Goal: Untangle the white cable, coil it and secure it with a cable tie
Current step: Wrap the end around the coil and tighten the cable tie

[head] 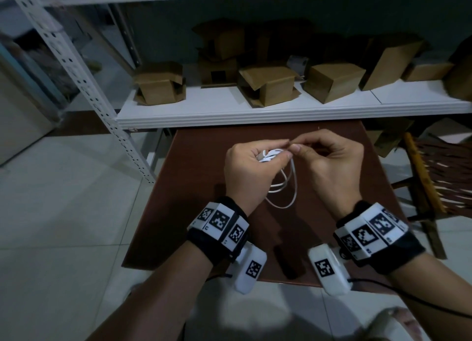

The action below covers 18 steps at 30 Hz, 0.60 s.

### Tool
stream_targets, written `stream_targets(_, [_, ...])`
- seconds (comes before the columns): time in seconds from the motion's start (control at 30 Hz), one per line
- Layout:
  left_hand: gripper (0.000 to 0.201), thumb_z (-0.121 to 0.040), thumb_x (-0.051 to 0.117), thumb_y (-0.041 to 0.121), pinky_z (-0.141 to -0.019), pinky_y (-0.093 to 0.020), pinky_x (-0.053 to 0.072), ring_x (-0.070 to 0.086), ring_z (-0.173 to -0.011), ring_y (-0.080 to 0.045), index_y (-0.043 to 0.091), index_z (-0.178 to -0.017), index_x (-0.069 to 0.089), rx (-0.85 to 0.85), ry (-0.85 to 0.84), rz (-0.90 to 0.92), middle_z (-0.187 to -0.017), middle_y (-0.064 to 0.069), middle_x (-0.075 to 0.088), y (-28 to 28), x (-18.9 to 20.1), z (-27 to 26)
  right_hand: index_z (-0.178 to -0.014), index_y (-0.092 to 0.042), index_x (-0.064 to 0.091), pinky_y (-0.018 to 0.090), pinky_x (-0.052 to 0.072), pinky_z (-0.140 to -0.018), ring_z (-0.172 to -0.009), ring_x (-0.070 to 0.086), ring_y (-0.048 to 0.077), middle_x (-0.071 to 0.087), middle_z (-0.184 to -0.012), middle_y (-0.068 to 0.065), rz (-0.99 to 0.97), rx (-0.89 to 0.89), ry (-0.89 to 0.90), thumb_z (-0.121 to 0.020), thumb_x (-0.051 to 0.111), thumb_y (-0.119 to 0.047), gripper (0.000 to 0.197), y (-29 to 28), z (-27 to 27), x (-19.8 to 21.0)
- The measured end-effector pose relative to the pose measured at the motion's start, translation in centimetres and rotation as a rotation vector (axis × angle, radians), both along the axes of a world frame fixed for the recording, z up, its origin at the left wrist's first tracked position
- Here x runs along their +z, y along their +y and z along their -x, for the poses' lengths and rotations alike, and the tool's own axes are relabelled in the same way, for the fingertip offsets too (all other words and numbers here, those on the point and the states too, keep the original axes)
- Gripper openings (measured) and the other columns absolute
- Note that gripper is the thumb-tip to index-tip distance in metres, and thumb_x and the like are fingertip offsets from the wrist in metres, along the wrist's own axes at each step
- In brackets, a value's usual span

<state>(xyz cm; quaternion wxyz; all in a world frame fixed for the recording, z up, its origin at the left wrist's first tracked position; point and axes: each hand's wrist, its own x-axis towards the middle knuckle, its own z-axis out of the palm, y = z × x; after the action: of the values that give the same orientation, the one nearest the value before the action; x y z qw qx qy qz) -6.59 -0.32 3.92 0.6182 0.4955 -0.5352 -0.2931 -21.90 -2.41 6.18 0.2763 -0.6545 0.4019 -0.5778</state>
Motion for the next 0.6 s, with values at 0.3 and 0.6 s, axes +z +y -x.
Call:
stream_targets(0.3, [0.011, -0.082, 0.083, 0.020, -0.072, -0.040, 0.062, 0.078, -0.078, -0.013, 0.018, -0.092, 0.087, 0.038, -0.090, 0.014, -0.083, 0.007, 0.081, -0.15, -0.14, -0.51, -0.085, -0.010, 0.081, 0.033, 0.057, -0.078, -0.082, 0.074, 0.015, 0.078, -0.084, -0.001, 0.024, 0.011, 0.044, -0.083, 0.082, -0.003, 0.008, -0.04, 0.06, -0.29])
stream_targets(0.6, [0.009, -0.081, 0.082, 0.023, -0.069, -0.040, 0.062, 0.077, -0.075, -0.012, 0.021, -0.087, 0.087, 0.067, -0.144, 0.002, -0.078, 0.008, 0.080, -0.10, 0.28, -0.60, -0.082, -0.007, 0.080, 0.033, 0.053, -0.072, -0.083, 0.068, 0.018, 0.071, -0.086, 0.006, 0.093, 0.009, 0.042, -0.079, 0.084, 0.003, 0.012, -0.12, -0.39, -0.52])
